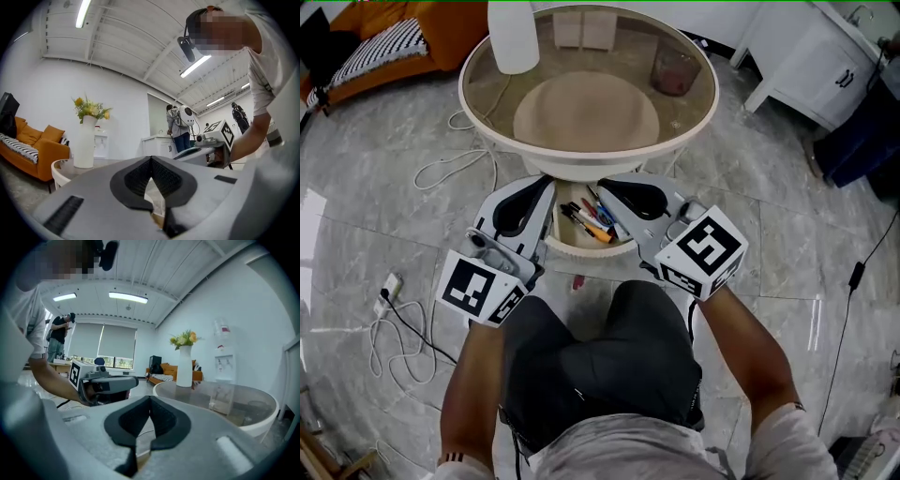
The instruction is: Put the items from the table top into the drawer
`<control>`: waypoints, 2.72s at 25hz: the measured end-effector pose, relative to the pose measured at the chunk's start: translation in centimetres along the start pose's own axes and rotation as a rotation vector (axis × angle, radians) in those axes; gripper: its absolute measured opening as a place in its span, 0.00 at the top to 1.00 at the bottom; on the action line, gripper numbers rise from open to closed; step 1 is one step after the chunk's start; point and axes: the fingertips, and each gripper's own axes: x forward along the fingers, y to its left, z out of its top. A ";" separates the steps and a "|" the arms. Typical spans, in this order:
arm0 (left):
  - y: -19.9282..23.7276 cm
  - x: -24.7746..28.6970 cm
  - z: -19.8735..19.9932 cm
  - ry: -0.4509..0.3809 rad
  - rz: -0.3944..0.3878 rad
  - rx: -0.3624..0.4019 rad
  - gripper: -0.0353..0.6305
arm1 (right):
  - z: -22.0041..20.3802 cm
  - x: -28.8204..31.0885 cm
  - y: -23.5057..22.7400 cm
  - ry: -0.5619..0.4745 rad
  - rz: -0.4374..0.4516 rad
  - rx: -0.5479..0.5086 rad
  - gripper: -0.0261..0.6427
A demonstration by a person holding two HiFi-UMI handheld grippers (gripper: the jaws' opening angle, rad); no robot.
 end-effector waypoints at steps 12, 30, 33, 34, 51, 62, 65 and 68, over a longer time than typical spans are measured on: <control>-2.6 0.4 5.6 -0.030 0.001 -0.004 0.95 | 7.3 -2.7 0.7 -0.180 -0.010 0.002 0.96; -2.7 0.8 6.4 -0.034 0.019 -0.023 0.95 | 8.0 -3.9 0.3 -0.224 -0.027 0.014 0.96; -2.7 1.0 7.5 -0.044 0.016 -0.029 0.95 | 9.0 -4.1 0.1 -0.229 -0.038 0.012 0.96; -2.6 1.1 8.3 -0.048 0.018 -0.028 0.95 | 9.6 -4.2 0.0 -0.230 -0.043 0.010 0.96; -4.1 2.8 30.7 0.027 -0.017 0.018 0.95 | 33.3 -8.2 2.4 -0.221 0.004 0.012 0.96; -5.9 2.4 42.9 0.073 -0.039 -0.003 0.95 | 45.1 -12.1 3.9 -0.220 -0.032 0.042 0.96; -6.8 2.4 45.8 0.077 -0.042 -0.020 0.95 | 47.8 -13.5 4.3 -0.213 -0.040 0.059 0.96; -7.7 2.5 48.5 0.065 -0.050 -0.022 0.95 | 50.3 -14.7 4.6 -0.224 -0.052 0.063 0.96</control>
